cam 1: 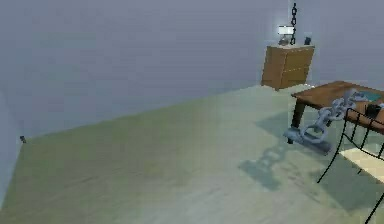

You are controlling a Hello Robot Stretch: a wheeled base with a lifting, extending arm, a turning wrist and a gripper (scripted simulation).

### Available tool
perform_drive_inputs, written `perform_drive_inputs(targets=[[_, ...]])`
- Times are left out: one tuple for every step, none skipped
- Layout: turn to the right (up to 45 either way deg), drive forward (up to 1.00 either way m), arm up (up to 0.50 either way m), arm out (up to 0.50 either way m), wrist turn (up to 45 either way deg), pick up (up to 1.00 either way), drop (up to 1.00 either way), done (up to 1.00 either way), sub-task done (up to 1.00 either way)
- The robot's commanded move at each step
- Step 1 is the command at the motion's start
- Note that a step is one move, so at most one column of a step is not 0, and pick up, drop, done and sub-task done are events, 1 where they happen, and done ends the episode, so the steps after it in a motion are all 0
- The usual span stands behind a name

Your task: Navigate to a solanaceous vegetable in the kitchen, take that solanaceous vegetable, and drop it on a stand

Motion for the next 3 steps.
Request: perform_drive_inputs(targets=[[45.0, 0.00, 0.00, 0.00, 0.0, 0.00, 0.00, 0.00, 0.00], [45.0, 0.00, 0.00, 0.00, 0.0, 0.00, 0.00, 0.00, 0.00], [45.0, 0.00, 0.00, 0.00, 0.0, 0.00, 0.00, 0.00, 0.00]])
